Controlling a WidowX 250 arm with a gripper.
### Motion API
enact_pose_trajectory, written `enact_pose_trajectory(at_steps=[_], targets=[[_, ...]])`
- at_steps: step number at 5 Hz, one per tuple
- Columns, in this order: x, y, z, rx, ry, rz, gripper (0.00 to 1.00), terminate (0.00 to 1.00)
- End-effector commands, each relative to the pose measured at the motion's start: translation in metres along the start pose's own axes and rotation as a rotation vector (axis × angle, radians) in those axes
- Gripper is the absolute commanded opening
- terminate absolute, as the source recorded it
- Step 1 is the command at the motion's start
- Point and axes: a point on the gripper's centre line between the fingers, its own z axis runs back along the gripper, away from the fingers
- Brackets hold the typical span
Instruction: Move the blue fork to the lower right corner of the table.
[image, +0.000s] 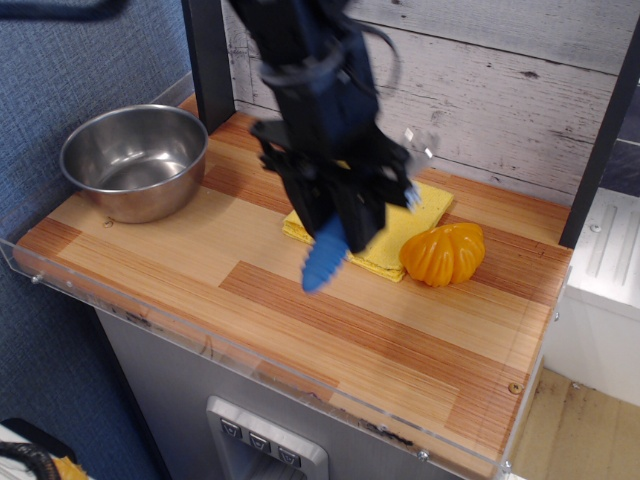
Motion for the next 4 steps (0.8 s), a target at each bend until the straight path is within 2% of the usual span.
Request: enact_pose_trajectory(at_steps=[1, 3, 4], targets=[[0.007, -0.012, -0.026, 0.096, -0.005, 0.010, 0.00, 0.00], [0.003, -0.028, -0.042, 0.023, 0.047, -0.096, 0.00, 0.00], [0.001, -0.038, -0.050, 0.020, 0.066, -0.132, 0.00, 0.00]])
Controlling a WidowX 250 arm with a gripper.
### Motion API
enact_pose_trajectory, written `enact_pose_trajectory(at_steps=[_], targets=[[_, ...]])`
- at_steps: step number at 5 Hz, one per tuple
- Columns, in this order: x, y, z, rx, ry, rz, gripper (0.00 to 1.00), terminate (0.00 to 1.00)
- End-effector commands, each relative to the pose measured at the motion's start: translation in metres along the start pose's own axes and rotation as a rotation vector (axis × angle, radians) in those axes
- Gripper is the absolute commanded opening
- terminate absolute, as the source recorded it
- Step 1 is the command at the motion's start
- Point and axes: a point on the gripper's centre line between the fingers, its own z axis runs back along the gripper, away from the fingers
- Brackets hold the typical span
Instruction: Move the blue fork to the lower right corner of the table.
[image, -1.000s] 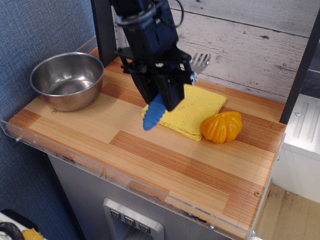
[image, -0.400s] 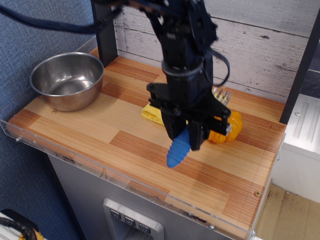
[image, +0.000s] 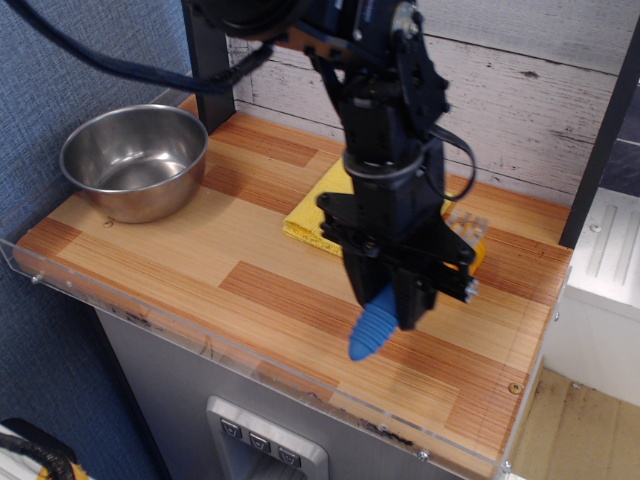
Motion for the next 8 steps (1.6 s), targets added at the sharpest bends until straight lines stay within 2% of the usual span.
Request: enact_pose_trajectory(at_steps=[1, 3, 5, 7, 8], targets=[[0.002, -0.016, -0.007, 0.020, 0.016, -0.076, 0.00, 0.00], [-0.001, -0.020, -0.022, -0.013, 0.072, -0.055, 0.00, 0.00], [0.008, -0.014, -0.026, -0.095, 0.106, 0.026, 0.00, 0.00], [0.008, -0.015, -0.025, -0.110, 0.123, 0.040, 0.00, 0.00], [0.006, -0.015, -0.024, -0.127, 0.158, 0.012, 0.00, 0.00]])
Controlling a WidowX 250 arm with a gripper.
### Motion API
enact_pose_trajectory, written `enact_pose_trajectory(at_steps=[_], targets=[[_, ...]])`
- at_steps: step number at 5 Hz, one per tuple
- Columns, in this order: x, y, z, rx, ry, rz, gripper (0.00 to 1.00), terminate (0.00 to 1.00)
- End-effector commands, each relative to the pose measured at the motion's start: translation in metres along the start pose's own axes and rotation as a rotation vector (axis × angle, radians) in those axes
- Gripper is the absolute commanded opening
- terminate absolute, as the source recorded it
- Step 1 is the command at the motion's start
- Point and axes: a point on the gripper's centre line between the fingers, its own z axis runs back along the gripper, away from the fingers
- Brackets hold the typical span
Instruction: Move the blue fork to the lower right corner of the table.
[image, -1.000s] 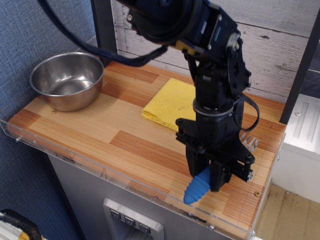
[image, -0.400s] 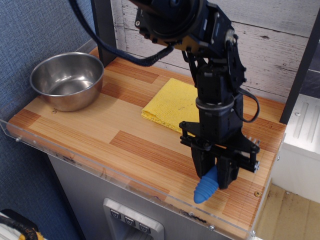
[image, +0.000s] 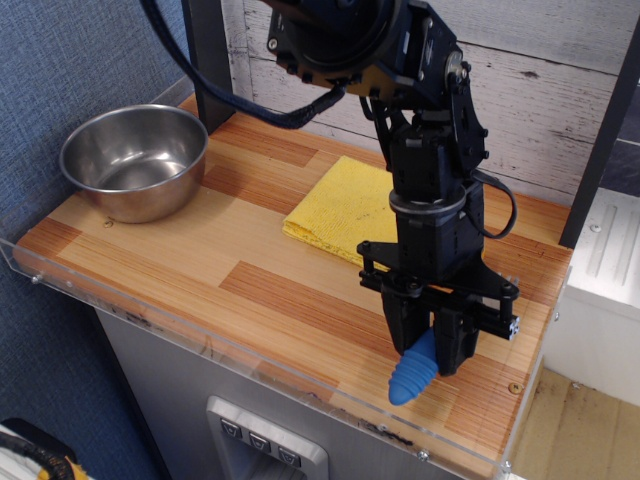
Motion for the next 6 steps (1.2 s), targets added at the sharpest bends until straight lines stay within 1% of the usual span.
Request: enact_pose_trajectory(at_steps=[1, 2, 3, 4, 5, 6], targets=[[0.0015, 0.0025, 0.0121, -0.055, 0.065, -0.055, 0.00, 0.00], [0.0002, 0.0015, 0.0129, -0.059, 0.083, -0.052, 0.00, 0.00], [-0.0011, 0.0015, 0.0140, -0.061, 0.115, -0.058, 1.00, 0.00], [-0.0026, 0.0015, 0.0150, -0.065, 0.145, -0.071, 1.00, 0.00], [-0.0033, 0.0010, 0.0152, -0.064, 0.153, -0.068, 1.00, 0.00], [-0.0036, 0.0004, 0.0151, -0.062, 0.155, -0.060, 1.00, 1.00]])
